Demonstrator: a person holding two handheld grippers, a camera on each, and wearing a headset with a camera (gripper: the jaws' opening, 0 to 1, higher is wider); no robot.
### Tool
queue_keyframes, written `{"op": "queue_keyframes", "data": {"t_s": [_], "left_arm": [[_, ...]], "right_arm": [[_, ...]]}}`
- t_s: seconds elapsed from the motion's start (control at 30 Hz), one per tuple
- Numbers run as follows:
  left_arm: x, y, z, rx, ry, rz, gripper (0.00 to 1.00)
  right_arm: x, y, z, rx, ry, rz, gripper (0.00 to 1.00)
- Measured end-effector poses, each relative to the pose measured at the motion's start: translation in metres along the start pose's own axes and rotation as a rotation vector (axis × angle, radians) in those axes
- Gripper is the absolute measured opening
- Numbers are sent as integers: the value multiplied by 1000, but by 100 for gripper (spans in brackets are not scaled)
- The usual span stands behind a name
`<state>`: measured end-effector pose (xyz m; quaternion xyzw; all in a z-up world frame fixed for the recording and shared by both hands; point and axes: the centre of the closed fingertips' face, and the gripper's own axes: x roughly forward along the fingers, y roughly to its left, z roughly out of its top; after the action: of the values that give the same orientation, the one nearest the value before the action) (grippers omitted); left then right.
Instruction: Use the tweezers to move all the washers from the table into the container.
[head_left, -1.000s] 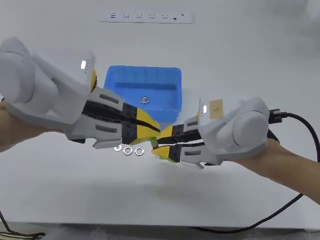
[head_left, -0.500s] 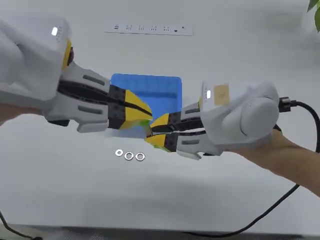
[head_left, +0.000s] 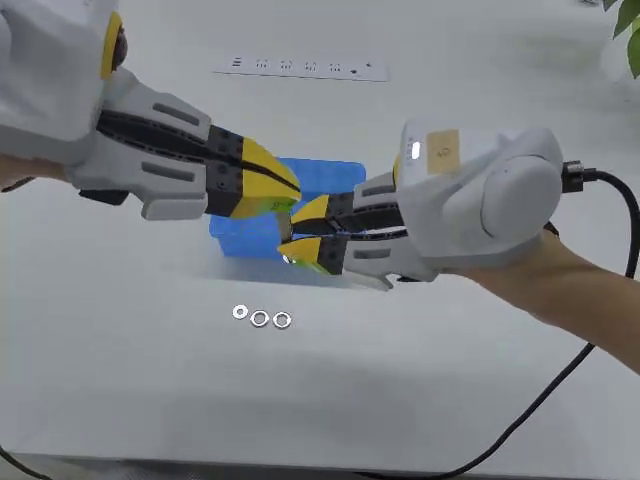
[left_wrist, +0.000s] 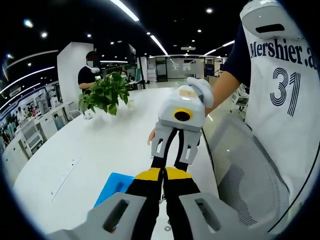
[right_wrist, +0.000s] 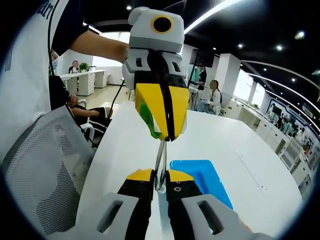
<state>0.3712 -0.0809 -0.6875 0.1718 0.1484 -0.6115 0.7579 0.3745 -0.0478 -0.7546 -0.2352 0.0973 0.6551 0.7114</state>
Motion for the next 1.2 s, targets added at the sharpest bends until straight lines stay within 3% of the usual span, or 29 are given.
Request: {"op": "queue_keyframes", "data": {"t_s": [0.3,0.67,0.87,1.2], "left_arm": [[-1,25,7,32,-9,9,5],[6,44,2,59,-7,-3,5],[12,56,-6,55,-5,-7,5],[22,70,-31,9,0,-9,5]], "right_arm": [[1,-28,6,-1,-21,-39,11],[7,-49,-1,-13,-18,-56,11],[13,-59,-10,-9,-7,-57,11],[30,-67,-33,-4,32,-36,11]]}}
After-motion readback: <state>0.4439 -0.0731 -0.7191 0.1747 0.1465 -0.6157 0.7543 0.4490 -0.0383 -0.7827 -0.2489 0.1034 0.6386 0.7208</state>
